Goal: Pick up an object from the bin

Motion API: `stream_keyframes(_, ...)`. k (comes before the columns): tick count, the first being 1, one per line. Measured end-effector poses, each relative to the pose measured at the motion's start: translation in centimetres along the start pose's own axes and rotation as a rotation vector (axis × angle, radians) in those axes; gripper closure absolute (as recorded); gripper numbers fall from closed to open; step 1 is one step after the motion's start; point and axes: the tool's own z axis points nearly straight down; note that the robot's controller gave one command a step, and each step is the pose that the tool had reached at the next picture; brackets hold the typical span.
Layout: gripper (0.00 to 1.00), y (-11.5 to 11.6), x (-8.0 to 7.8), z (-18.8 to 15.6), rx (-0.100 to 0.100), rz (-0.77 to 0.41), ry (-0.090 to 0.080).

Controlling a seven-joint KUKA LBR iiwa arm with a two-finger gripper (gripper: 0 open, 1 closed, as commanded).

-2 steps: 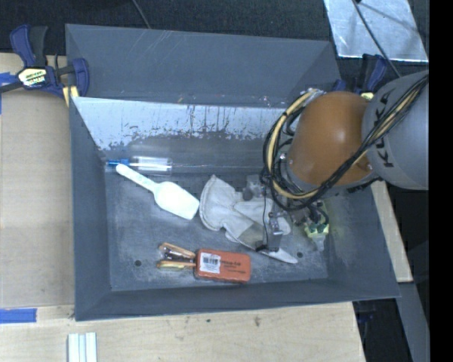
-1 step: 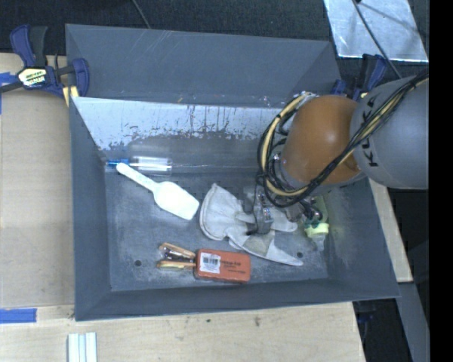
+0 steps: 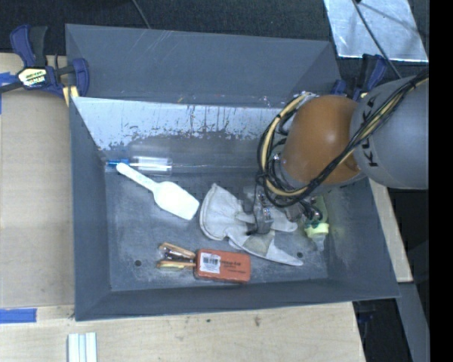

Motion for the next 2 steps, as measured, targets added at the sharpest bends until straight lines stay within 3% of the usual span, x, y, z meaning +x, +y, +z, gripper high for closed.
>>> stream_keyframes(1,1.00,0.19,0.90,-14.15,-0.001,0.002,0.017)
stream_keyframes(2,1.00,0.20,0.93,-14.10,-0.001,0.002,0.018)
